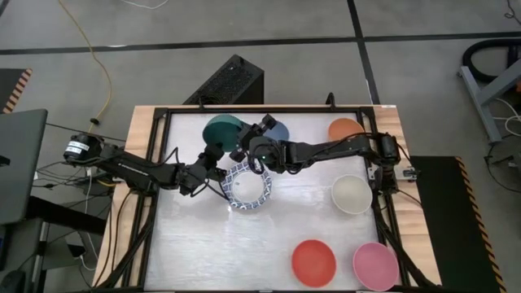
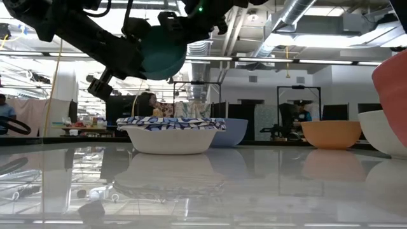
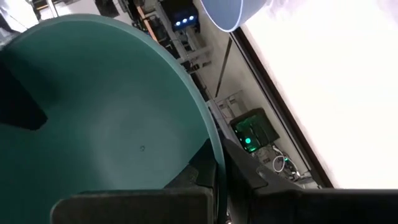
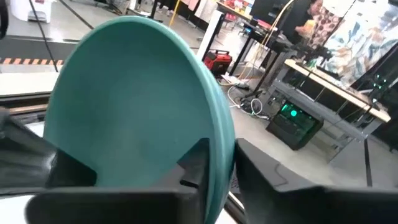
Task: Nest bowls inside each other
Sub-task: Stack the green bowl on top of the blue patterned bowl
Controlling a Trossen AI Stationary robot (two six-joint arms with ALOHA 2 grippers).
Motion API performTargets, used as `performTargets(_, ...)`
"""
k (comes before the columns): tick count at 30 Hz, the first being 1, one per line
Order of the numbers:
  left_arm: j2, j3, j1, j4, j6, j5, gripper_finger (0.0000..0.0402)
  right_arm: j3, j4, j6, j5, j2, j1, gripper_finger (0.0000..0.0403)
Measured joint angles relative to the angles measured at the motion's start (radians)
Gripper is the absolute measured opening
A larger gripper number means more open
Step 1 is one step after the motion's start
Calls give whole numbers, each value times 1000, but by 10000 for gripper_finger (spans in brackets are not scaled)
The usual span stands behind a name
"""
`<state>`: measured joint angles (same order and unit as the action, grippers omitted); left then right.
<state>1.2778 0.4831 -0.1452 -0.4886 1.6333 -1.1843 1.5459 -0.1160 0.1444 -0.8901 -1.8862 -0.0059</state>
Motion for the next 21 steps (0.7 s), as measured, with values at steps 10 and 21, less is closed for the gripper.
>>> performTargets(10,0,0,-4,-9,-24,60,17,1,36,-17,-10,0,-4,13)
performTargets(21,-9,0,-74,-56,-75,80,135,0,83,-40,7,1,-4,8)
